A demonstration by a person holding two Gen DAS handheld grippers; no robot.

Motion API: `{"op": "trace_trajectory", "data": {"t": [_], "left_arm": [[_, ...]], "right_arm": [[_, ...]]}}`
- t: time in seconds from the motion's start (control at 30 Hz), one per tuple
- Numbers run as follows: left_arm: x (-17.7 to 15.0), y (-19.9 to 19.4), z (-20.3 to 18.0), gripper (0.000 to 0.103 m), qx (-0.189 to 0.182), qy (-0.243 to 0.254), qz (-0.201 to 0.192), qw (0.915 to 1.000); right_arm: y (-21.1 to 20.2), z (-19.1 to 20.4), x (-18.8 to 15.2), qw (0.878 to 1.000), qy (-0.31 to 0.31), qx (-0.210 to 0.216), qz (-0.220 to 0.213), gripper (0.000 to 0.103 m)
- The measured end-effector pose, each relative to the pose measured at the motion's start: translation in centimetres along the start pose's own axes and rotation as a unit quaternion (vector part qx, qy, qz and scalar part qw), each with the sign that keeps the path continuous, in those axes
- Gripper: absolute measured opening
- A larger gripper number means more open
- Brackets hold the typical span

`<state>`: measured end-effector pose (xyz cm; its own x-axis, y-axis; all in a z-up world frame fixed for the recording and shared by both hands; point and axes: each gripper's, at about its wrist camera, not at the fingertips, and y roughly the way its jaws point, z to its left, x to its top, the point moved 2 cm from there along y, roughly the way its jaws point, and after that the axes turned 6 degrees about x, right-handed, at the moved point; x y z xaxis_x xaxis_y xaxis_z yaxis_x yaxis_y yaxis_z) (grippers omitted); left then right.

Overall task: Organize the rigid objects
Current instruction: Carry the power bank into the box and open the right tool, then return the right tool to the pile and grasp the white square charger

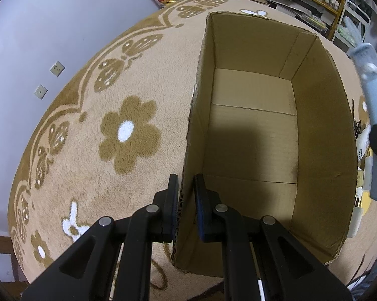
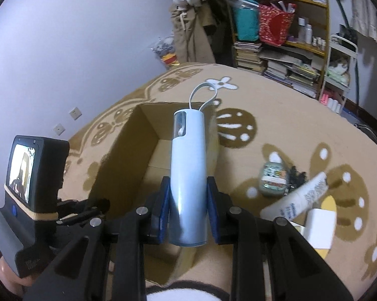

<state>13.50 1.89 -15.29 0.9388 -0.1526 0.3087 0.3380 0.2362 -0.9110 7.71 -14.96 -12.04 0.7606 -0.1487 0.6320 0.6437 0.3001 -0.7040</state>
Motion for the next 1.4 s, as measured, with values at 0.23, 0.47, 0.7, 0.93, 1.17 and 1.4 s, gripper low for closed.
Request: {"op": "trace_trajectory", "data": {"t": [0.23,0.47,0.7,0.93,1.17,1.4], "left_arm": [[0.0,0.0,0.2,0.011,-0.003,-0.002,0.000,1.0000],[0.0,0.1,0.3,0.012,-0.005,-0.005,0.001,1.0000],[0.4,0.5,0.4,0.012,-0.008,-0.004,0.003,1.0000],[0.2,0.6,0.3,0.012,-0.005,0.007,0.005,1.0000],[0.1,0.6,0.5,0.012,-0.009,0.005,0.009,0.9999],[0.1,0.7,0.6,0.011,-0.019,0.002,0.010,0.9998]], "right_arm": [[1.7,0.7,0.8,0.999,-0.010,0.030,-0.014,0.029],[3.8,0.6,0.3,0.999,0.001,0.046,0.002,0.029],[2.7,1.1,0.4,0.998,-0.009,0.056,-0.016,0.027],[1.3,0.4,0.5,1.000,0.000,0.028,-0.013,0.034],[-1.2,-1.7,0.5,0.999,0.012,-0.007,-0.035,0.072],[-2.3,-4.6,-0.7,0.998,0.043,-0.022,-0.028,0.101]]}}
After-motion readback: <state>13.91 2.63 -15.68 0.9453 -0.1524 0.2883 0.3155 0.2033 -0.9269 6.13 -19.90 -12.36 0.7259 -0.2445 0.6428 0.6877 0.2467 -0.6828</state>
